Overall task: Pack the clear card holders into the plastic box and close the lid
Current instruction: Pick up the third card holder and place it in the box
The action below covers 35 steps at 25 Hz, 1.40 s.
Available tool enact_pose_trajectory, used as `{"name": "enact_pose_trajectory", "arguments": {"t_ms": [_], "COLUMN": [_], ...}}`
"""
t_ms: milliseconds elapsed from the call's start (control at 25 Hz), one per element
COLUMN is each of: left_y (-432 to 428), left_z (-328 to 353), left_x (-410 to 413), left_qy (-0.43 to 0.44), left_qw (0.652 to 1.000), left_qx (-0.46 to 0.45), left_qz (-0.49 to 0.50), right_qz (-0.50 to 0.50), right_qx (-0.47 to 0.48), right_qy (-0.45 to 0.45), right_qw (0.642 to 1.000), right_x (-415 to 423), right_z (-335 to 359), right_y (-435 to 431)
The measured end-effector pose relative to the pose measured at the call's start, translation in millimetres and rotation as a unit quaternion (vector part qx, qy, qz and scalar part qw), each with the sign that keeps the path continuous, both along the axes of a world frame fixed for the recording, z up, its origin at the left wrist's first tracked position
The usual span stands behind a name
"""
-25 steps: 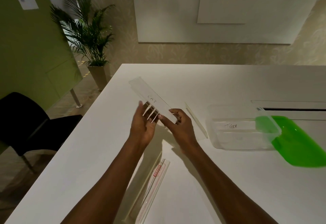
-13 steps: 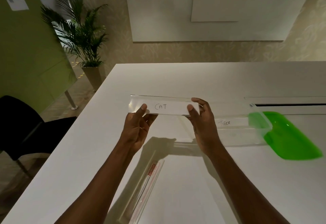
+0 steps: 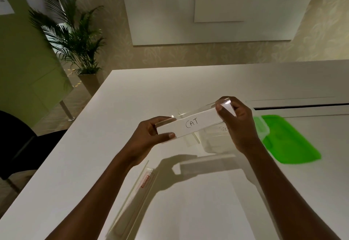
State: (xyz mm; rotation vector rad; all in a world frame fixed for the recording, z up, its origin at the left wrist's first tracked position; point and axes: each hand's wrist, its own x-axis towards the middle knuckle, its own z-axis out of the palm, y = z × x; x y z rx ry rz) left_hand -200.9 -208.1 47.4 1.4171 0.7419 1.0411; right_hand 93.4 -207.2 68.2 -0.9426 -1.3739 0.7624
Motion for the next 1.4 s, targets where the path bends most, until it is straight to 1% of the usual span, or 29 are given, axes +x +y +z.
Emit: {"name": "enact_pose_trajectory", "arguments": {"t_ms": [40, 80, 120, 200, 320, 360, 440, 520, 600, 680, 880, 1000, 1160, 1240, 1400], "left_y": [2, 5, 11, 21, 41, 47, 63, 80, 94, 106, 133, 144, 150, 151, 148], "left_z": [6, 13, 20, 31, 40, 42, 45, 45, 43, 38, 33, 30, 20, 16, 7], "left_x": [8, 16, 37, 69, 85, 87, 98, 120, 140, 156, 180, 191, 199, 203, 210], "left_qy": [0.089, 0.172, 0.236, 0.308, 0.34, 0.351, 0.388, 0.431, 0.459, 0.479, 0.552, 0.597, 0.635, 0.662, 0.686], "left_qw": [0.995, 0.982, 0.964, 0.936, 0.921, 0.916, 0.901, 0.88, 0.862, 0.849, 0.806, 0.769, 0.738, 0.71, 0.69], "left_qx": [0.041, 0.082, 0.12, 0.17, 0.191, 0.191, 0.192, 0.2, 0.215, 0.225, 0.21, 0.227, 0.228, 0.238, 0.23], "left_qz": [-0.007, -0.012, -0.021, -0.015, 0.012, 0.018, 0.022, 0.019, 0.006, -0.008, -0.037, -0.043, -0.025, -0.02, -0.024], "right_qz": [0.002, 0.005, 0.003, 0.002, 0.01, 0.009, -0.003, -0.003, 0.004, 0.014, 0.027, 0.011, -0.011, -0.013, -0.033], "right_qx": [0.005, 0.008, 0.009, 0.011, -0.001, -0.014, -0.035, -0.047, -0.067, -0.093, -0.11, -0.136, -0.17, -0.177, -0.172], "right_qy": [-0.01, -0.015, -0.015, -0.02, -0.054, -0.08, -0.16, -0.258, -0.345, -0.401, -0.449, -0.491, -0.533, -0.559, -0.612], "right_qw": [1.0, 1.0, 1.0, 1.0, 0.998, 0.997, 0.986, 0.965, 0.936, 0.911, 0.886, 0.86, 0.829, 0.81, 0.771], "right_x": [9, 17, 35, 60, 83, 91, 113, 136, 150, 156, 157, 153, 146, 143, 137], "right_z": [3, 4, 6, 9, 13, 15, 15, 13, 5, -6, -31, -39, -40, -44, -60], "right_y": [0, 2, 4, 9, 19, 22, 31, 44, 59, 73, 98, 110, 120, 124, 128]}}
